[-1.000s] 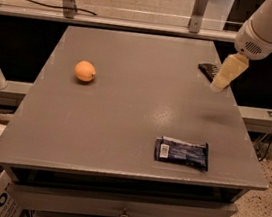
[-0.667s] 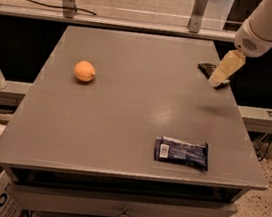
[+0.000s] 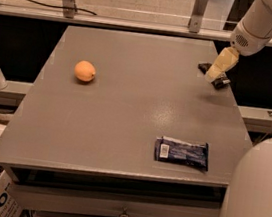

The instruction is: Move rxbar chocolate near rxbar blueberry

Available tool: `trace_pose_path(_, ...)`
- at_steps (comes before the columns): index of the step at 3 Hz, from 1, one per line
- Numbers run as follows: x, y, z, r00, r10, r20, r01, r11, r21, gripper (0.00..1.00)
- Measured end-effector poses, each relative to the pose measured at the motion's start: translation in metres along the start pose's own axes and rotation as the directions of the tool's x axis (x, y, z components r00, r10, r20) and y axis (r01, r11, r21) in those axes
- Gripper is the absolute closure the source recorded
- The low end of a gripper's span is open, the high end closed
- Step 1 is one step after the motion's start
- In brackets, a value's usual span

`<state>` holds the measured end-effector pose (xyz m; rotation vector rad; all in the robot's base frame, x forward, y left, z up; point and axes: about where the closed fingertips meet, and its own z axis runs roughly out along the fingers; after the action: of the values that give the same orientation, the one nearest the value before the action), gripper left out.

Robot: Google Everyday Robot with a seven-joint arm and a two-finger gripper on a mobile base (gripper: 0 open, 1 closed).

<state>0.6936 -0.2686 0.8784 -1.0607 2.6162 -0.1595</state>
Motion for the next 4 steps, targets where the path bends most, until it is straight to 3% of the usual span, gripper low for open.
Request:
trace_pose_path(2,-0.022,-0.001,0.017,0.997,0.071,-0.019,-0.072,0.9957,-0.058,0.0)
trace_pose_path(4,-0.023,-0.005,0.038,0.993,0.112,-0.037,-0.115,0.9898,-0.084,0.0)
